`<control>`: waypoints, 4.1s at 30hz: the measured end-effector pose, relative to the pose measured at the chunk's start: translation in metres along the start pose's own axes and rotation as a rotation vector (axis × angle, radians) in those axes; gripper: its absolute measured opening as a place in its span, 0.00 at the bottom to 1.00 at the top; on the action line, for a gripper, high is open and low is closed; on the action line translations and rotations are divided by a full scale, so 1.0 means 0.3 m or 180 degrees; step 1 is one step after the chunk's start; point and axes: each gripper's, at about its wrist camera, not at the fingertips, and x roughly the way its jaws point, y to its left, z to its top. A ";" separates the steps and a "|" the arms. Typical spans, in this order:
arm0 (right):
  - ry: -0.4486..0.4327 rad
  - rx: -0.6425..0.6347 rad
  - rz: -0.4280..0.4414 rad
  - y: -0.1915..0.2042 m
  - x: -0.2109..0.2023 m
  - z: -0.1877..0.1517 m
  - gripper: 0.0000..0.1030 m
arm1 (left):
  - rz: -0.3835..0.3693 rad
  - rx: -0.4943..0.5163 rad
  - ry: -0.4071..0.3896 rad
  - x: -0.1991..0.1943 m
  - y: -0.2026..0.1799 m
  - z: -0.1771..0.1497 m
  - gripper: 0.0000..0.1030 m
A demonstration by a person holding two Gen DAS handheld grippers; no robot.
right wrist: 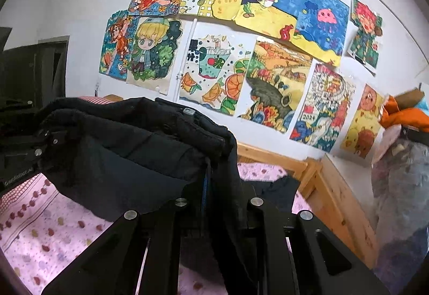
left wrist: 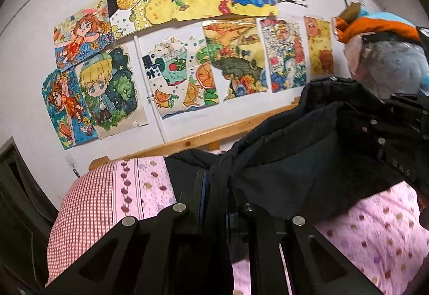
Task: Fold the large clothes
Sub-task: 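Lift the held hem with both tools and carry it toward the collar, then lower the hem onto the collar and open both tools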
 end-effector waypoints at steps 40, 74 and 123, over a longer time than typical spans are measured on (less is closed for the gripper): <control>0.0697 -0.0296 0.0666 -0.308 0.706 -0.211 0.66 | -0.0034 -0.0069 0.0016 0.684 0.075 0.013 0.09; 0.0451 -0.0193 -0.0054 -0.277 1.051 -0.228 0.05 | -0.0059 -0.0379 0.0303 1.004 0.106 -0.013 0.10; 0.0455 0.0416 0.0769 -0.166 0.868 -0.377 0.84 | -0.0716 -0.0316 0.0121 0.827 -0.049 -0.208 1.00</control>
